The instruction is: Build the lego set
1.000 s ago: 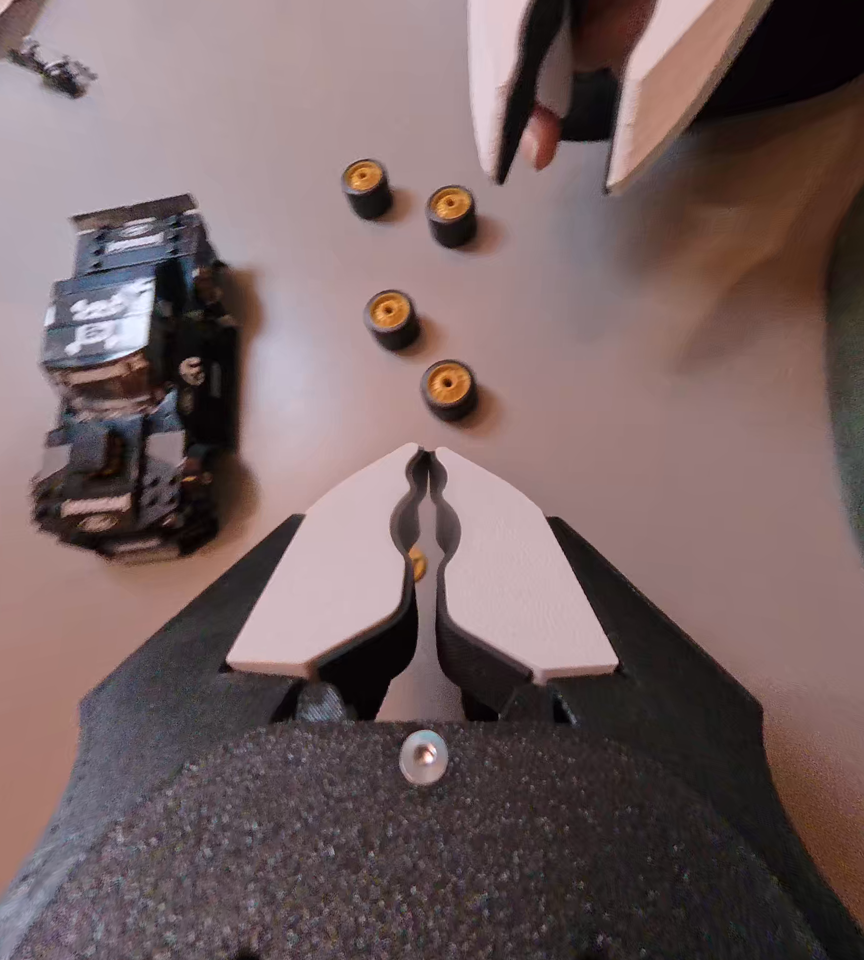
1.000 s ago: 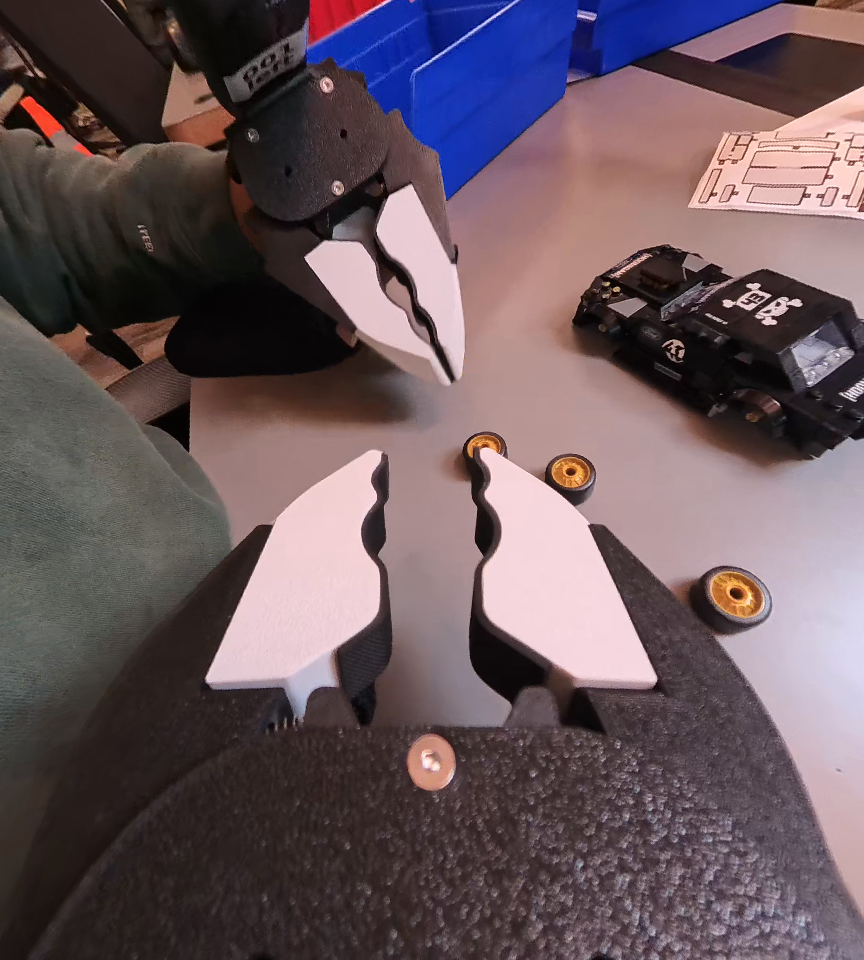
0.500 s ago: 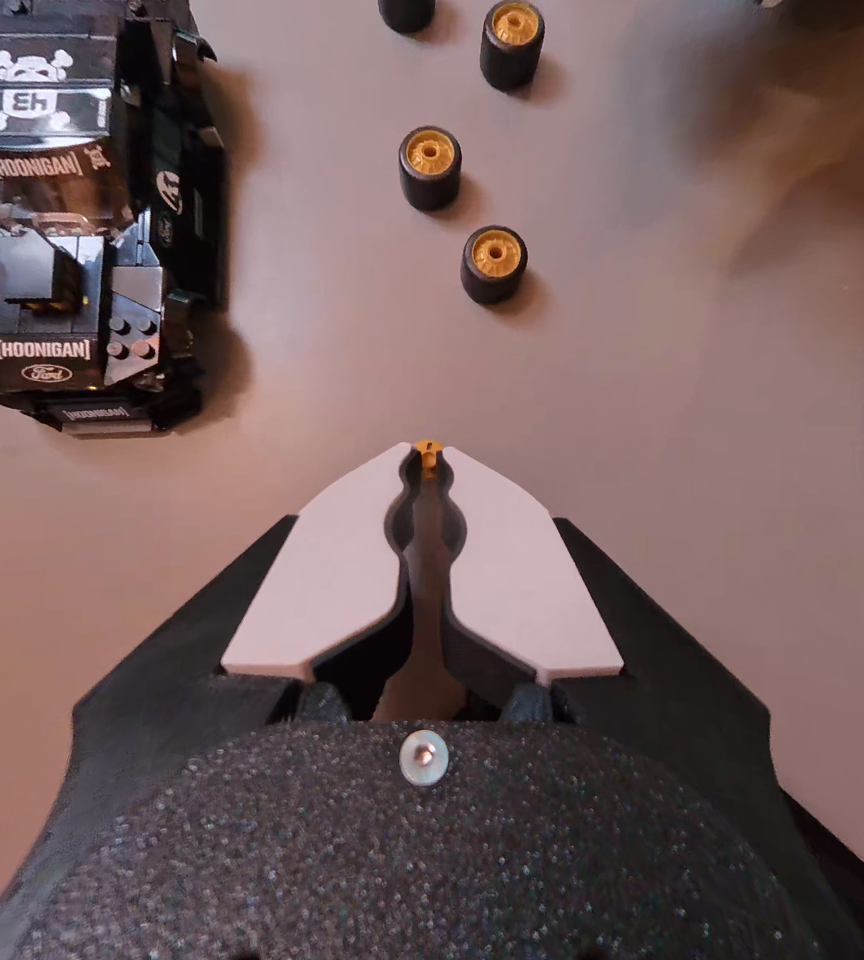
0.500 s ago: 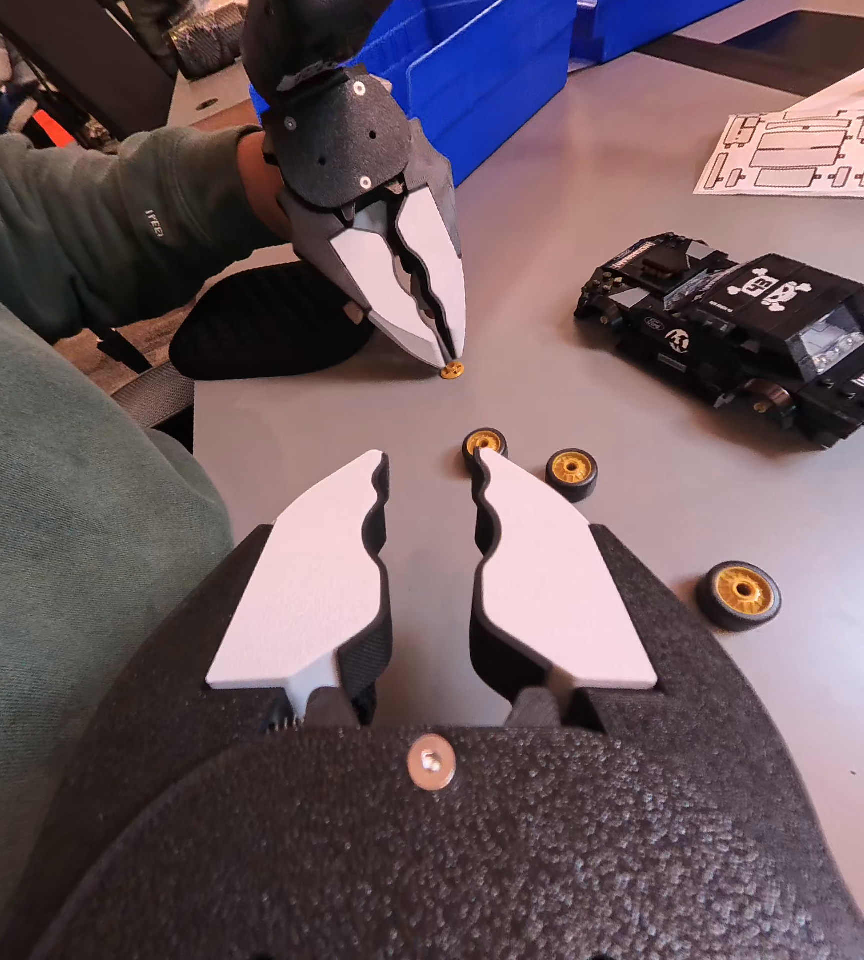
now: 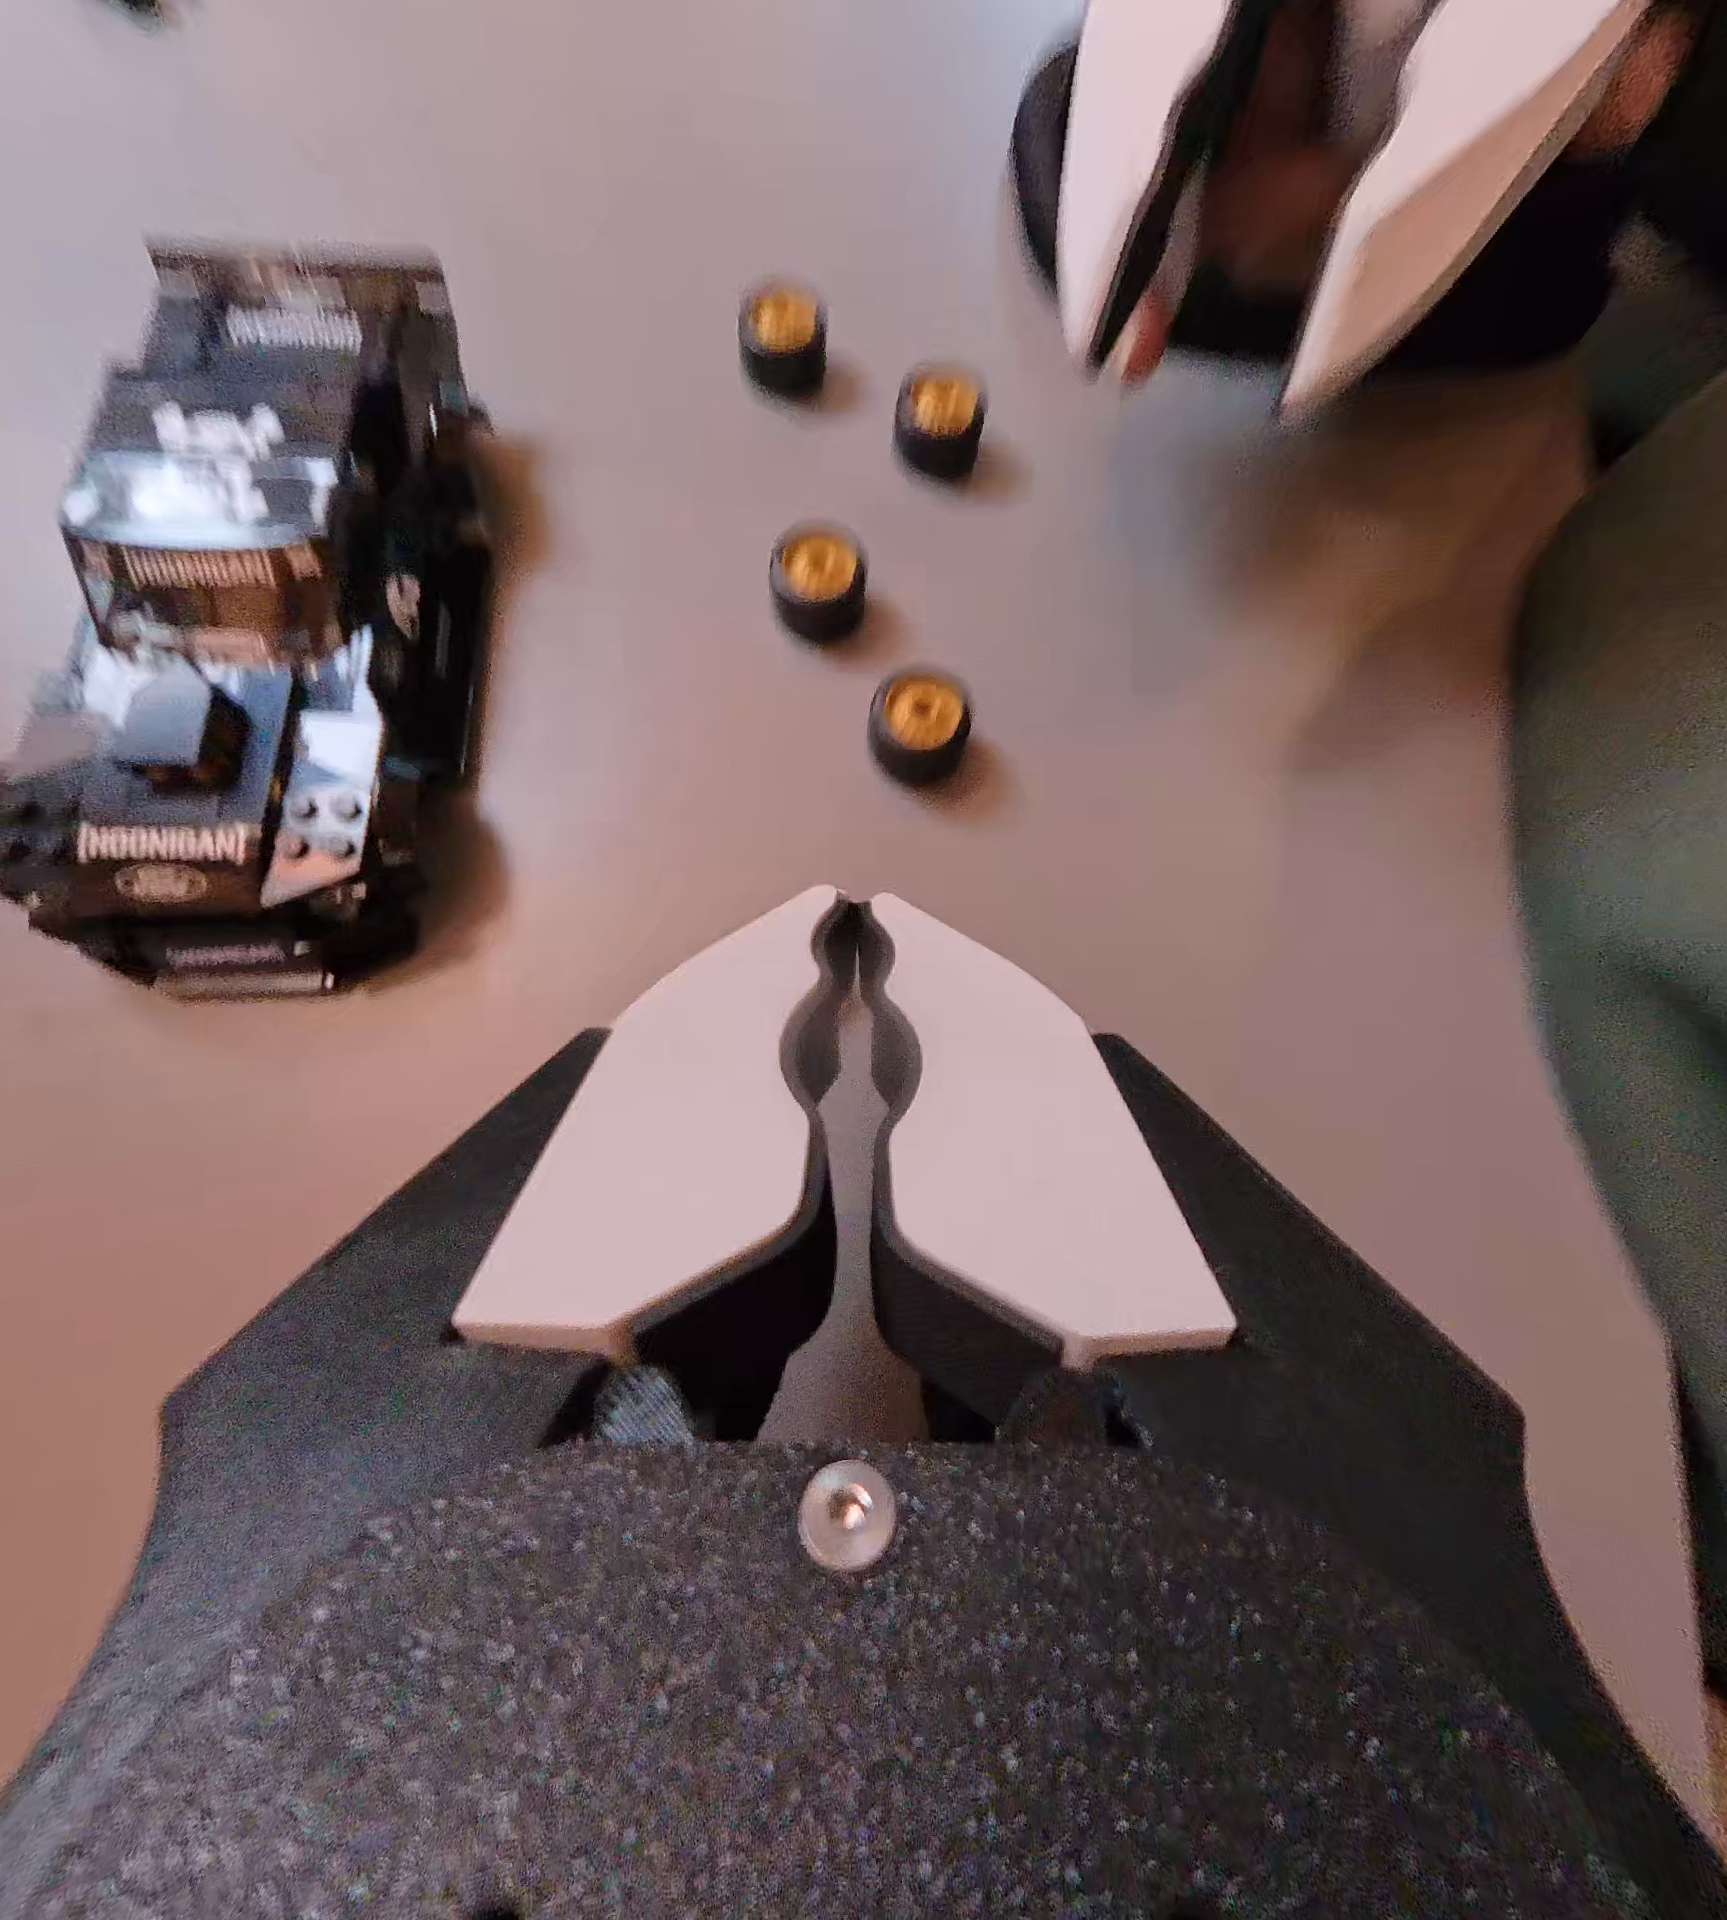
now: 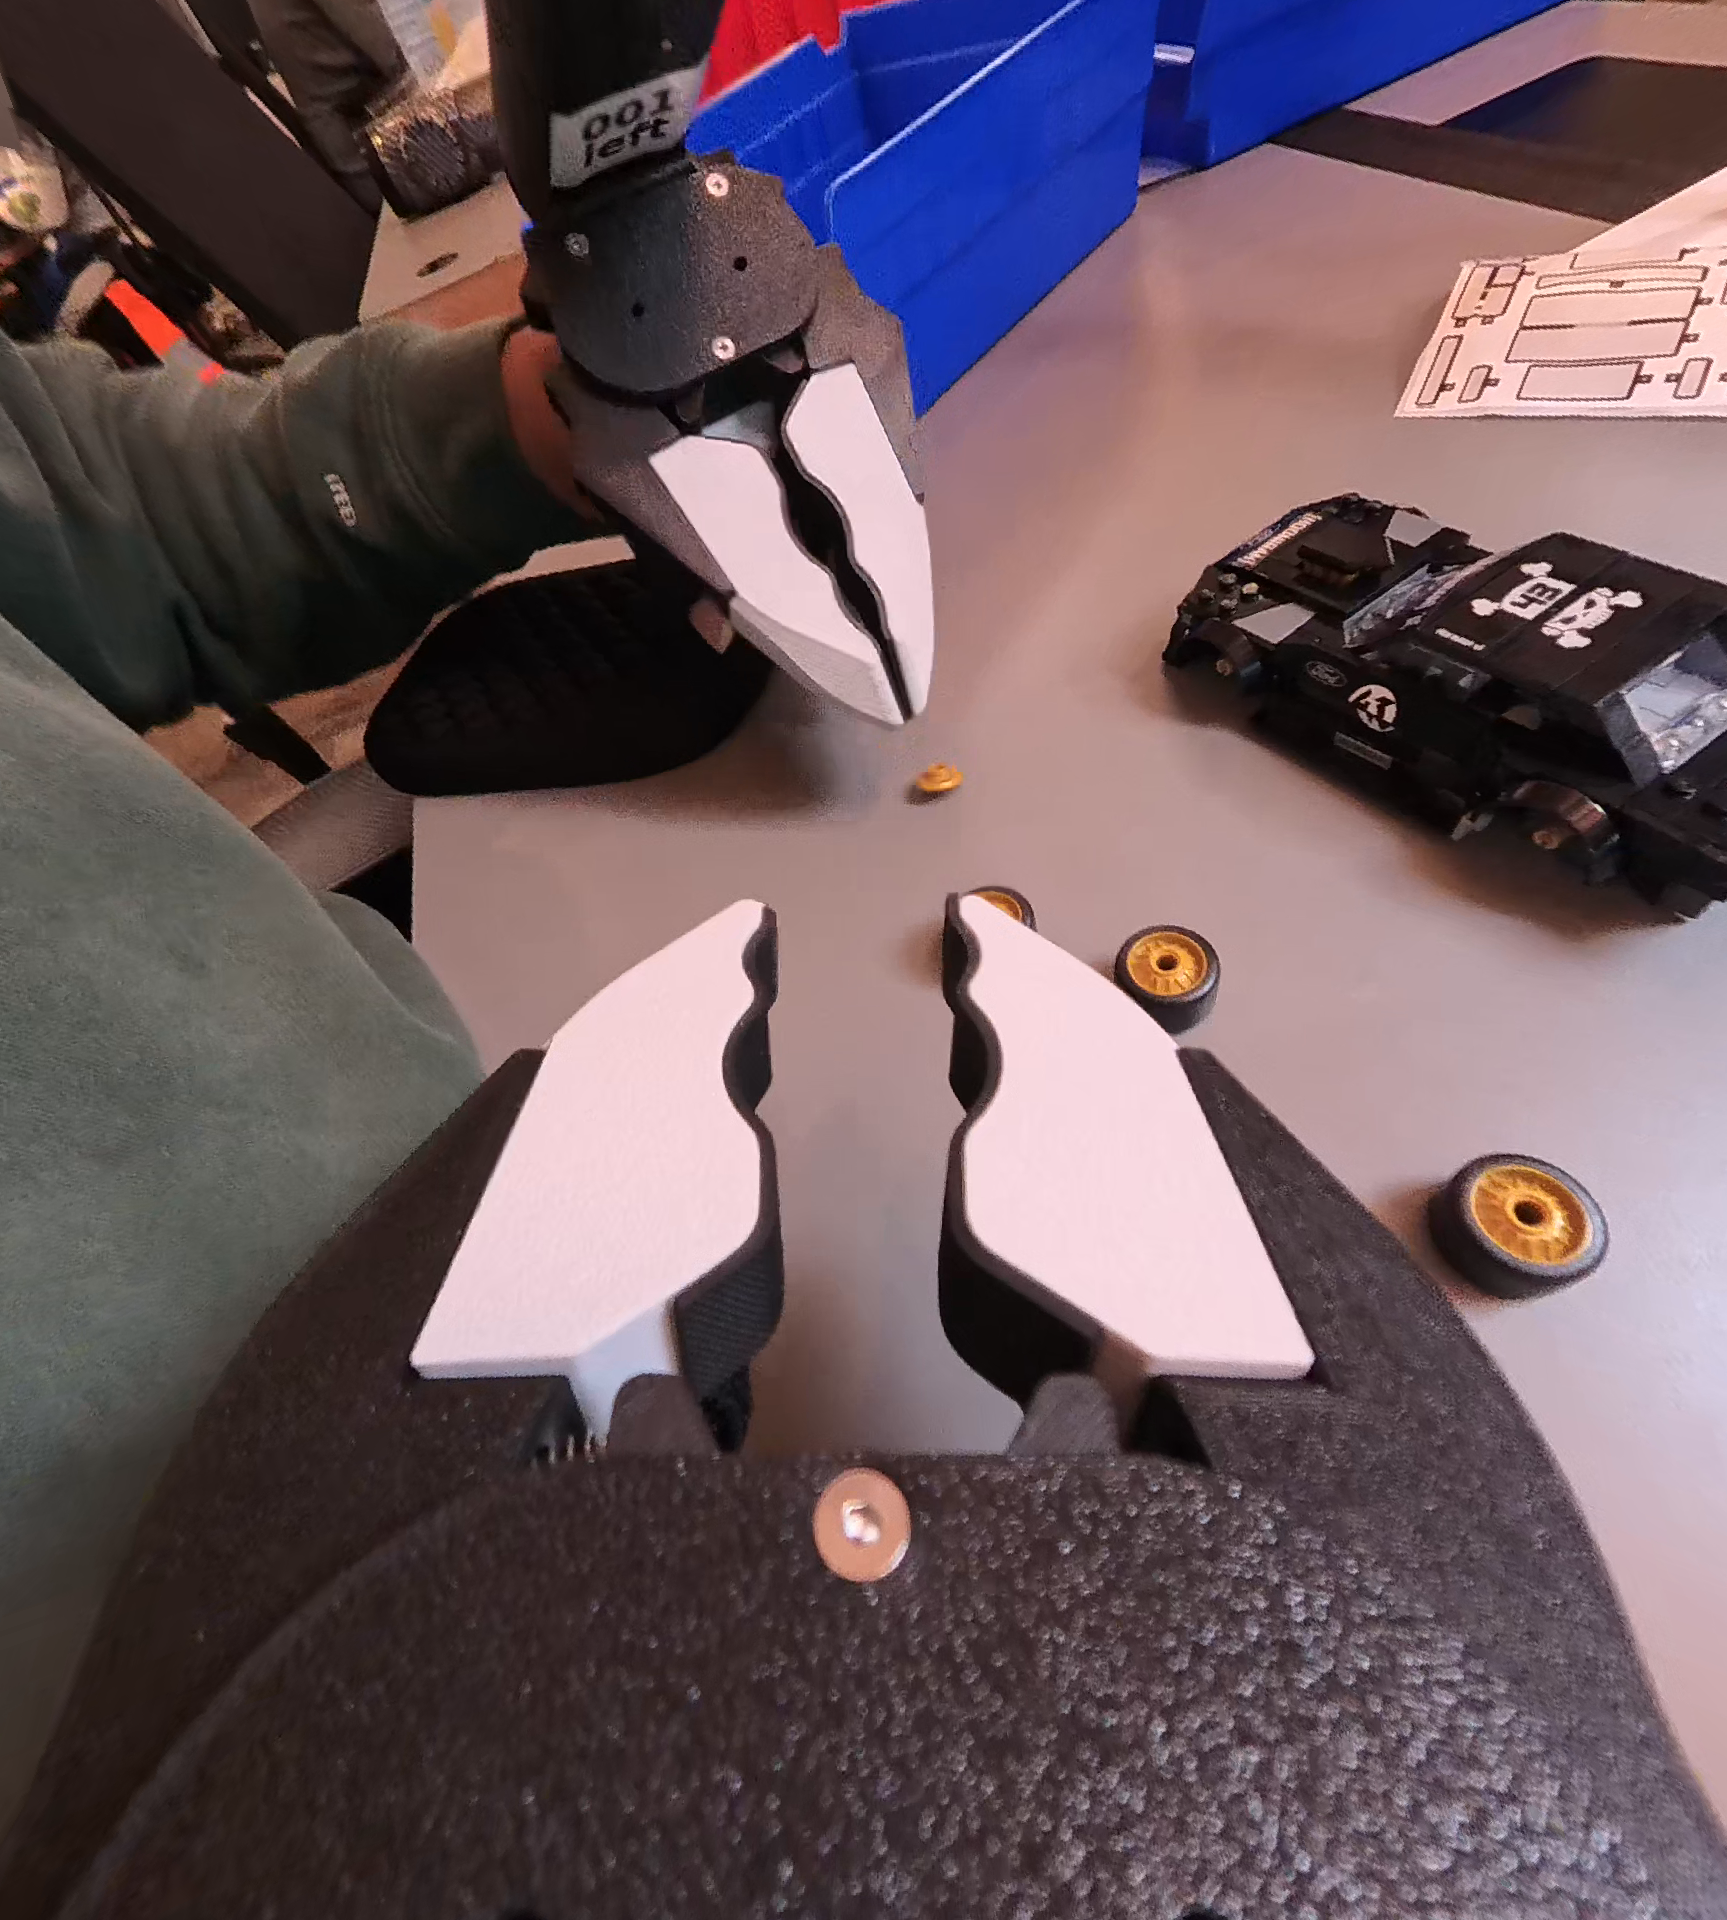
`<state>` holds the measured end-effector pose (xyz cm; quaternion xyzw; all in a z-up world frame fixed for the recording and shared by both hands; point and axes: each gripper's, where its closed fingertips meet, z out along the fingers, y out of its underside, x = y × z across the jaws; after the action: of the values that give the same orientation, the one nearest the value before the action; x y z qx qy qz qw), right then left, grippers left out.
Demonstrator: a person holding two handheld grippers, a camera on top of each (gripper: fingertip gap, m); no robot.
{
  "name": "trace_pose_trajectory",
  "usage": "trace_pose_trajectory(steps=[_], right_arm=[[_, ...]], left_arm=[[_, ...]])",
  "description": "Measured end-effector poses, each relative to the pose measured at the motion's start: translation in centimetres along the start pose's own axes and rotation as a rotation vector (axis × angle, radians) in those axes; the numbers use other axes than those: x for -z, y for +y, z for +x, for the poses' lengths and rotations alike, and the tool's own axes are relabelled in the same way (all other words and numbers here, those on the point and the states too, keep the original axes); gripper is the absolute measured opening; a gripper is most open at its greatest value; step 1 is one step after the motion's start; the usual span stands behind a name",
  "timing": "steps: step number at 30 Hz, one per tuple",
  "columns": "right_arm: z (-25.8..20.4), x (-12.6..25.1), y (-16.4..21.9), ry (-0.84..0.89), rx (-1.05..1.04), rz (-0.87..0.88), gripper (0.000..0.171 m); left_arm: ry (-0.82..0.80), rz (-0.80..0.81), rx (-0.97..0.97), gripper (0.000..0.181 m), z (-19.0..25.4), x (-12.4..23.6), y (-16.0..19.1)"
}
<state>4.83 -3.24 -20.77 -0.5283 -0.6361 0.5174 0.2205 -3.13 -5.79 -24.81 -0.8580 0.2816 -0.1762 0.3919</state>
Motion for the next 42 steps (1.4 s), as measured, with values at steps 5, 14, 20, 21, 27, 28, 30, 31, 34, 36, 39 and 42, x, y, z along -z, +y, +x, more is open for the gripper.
trace_pose_trajectory(steps=[5, 14, 20, 21, 27, 28, 30, 31, 34, 36, 39, 42], right_arm=[[-0.2, -0.8, -0.7, -0.023, -0.046, 0.022, 0.031], [-0.2, -0.8, -0.6, -0.019, -0.044, 0.021, 0.03], [0.0, -0.6, -0.6, -0.017, -0.056, 0.029, 0.03], [0.1, -0.5, -0.6, -0.017, -0.058, 0.03, 0.03], [0.1, -0.5, -0.5, -0.016, -0.062, 0.029, 0.03], [0.1, -0.5, -0.4, -0.015, -0.061, 0.028, 0.03], [0.1, -0.6, -0.4, -0.016, -0.061, 0.025, 0.03], [0.1, -0.6, -0.3, -0.016, -0.061, 0.023, 0.03], [0.1, -0.7, -0.4, -0.016, -0.065, 0.022, 0.03], [-0.2, -0.9, -0.7, -0.031, -0.083, 0.039, 0.03], [-1.3, -1.1, -1.9, -0.118, -0.152, 0.114, 0.031], [-2.8, -0.7, -4.5, -0.314, -0.36, 0.27, 0.03]], left_arm=[[-0.054, 0.007, -0.028, 0.0, -0.5, 0.0, -0.4], [0.002, -0.141, -0.05, 0.012, 0.1, -2.5, 1.8], [0.034, -0.173, -0.07, 0.008, 0.4, -3.0, 2.0], [0.037, -0.175, -0.066, 0.008, 0.4, -3.0, 2.0], [0.034, -0.175, -0.074, 0.007, 0.3, -2.9, 2.0], [0.034, -0.172, -0.071, 0.006, 0.3, -2.9, 2.0], [0.019, -0.169, -0.078, 0.006, 0.1, -2.9, 2.0], [0.01, -0.164, -0.084, 0.006, 0.0, -2.9, 1.9], [0.024, -0.074, -0.053, 0.006, 0.3, -2.3, 0.5], [0.074, 0.087, -0.016, 0.006, 1.2, -1.3, -2.1], [0.164, 0.389, 0.026, 0.006, 2.8, 1.2, -6.7], [0.2, 0.598, -0.02, 0.006, 4.2, 3.3, -9.4]])
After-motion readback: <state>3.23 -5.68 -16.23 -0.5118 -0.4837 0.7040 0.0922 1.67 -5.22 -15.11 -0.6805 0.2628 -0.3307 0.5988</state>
